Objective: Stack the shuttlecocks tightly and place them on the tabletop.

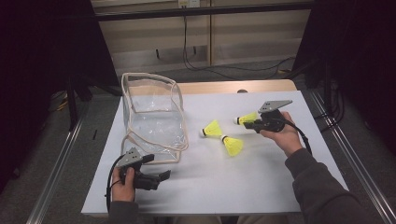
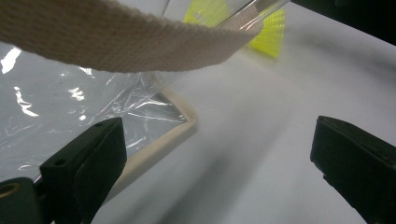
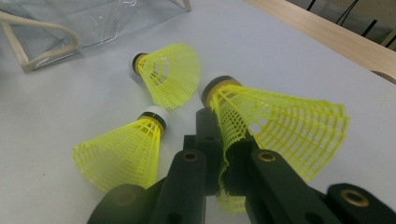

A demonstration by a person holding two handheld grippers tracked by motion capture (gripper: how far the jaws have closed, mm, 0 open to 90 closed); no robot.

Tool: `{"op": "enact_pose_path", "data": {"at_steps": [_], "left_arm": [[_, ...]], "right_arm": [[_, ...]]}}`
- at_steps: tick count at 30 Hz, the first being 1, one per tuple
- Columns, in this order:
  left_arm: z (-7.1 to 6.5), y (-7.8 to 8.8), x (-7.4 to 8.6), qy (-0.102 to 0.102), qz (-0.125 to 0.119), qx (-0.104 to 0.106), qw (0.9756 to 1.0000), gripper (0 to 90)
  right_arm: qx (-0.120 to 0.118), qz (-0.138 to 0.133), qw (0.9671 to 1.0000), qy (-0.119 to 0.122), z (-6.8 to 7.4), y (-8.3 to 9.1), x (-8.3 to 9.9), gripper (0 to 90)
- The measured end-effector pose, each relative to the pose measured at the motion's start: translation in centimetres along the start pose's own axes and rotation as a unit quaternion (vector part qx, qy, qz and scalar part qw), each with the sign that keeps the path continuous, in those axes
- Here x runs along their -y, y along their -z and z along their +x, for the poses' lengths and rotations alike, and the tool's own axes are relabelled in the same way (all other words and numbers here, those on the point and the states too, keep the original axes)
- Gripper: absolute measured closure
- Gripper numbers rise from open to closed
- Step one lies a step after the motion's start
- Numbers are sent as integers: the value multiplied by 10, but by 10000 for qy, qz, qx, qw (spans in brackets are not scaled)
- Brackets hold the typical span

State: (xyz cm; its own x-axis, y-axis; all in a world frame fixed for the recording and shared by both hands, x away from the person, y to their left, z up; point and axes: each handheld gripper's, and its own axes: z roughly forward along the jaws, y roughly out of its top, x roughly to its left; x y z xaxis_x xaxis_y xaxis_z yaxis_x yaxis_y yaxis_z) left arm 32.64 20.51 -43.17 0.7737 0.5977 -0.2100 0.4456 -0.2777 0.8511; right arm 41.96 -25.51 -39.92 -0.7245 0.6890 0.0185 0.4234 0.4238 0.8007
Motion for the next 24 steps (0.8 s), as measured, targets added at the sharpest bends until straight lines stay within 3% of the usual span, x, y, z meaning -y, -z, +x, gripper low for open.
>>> {"op": "enact_pose_path", "data": {"at_steps": [24], "left_arm": [[0,0,0,1,-7,0,10000,36]], "right_arm": [[-55,0,10000,-18,1,-15,-3,875]]}}
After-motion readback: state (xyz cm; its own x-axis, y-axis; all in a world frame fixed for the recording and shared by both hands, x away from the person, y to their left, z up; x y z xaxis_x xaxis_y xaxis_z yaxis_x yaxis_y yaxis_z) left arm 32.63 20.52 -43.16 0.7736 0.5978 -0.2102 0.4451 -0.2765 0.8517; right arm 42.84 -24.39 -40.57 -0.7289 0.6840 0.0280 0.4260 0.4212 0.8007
